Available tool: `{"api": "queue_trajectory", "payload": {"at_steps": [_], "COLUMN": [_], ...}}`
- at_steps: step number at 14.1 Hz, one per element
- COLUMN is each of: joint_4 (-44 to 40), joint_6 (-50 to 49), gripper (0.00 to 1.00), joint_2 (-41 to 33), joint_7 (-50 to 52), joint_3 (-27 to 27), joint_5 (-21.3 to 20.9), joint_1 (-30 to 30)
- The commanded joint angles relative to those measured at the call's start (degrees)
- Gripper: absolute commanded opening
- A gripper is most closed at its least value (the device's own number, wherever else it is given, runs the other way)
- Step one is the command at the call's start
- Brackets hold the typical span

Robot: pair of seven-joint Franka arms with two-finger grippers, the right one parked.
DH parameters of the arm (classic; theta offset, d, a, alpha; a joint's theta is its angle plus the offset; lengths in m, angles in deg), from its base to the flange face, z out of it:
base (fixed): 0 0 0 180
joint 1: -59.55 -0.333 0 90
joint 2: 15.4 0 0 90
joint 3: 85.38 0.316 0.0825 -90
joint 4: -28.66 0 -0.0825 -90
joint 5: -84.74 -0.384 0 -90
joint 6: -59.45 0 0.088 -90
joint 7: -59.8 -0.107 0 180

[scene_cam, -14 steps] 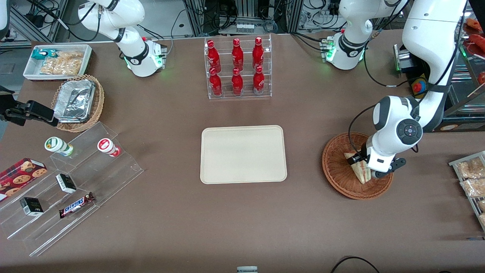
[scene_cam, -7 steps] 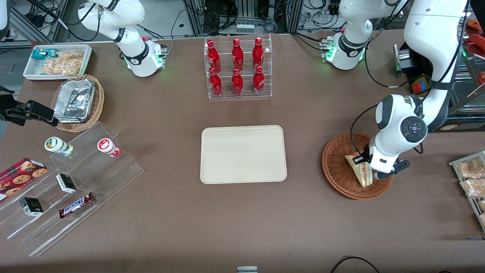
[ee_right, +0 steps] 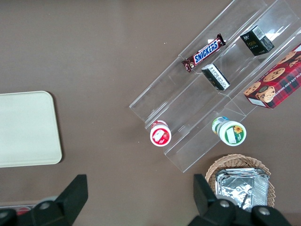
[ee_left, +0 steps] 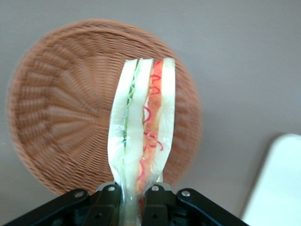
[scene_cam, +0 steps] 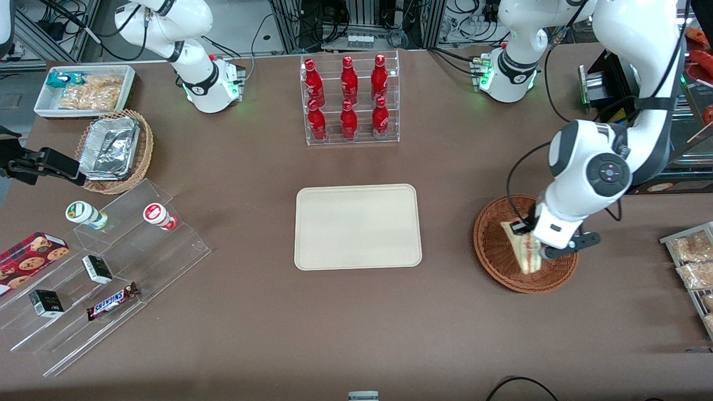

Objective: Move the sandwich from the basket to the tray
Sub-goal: 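Carry the held sandwich with the left gripper over the cream tray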

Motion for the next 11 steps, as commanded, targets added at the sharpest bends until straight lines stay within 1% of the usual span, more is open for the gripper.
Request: {"api": "queue_trajectory", "payload": {"at_steps": [1,2,4,9,10,11], "joint_4": [-3.3,-3.6,-6.8,-18.0,-19.9,-21.0], "joint_6": [-1.4,-1.0,-1.1,-1.5,-1.7,-1.7], "gripper": [0.15,0.15,0.15,0.16,0.16,0.17], "joint_2": [3.2,4.1,7.1,16.8,18.0,19.3], "joint_7": [3.8,4.9,8.3,18.0,19.5,21.0], "joint_3": [-2.7,-2.7,-2.7,-2.3,-2.1,-2.1], "joint_5": [1.3,1.3,1.2,0.2,-0.1,-1.9], "joint_1": [2.6,4.9,10.3,22.2,24.0,25.4]}}
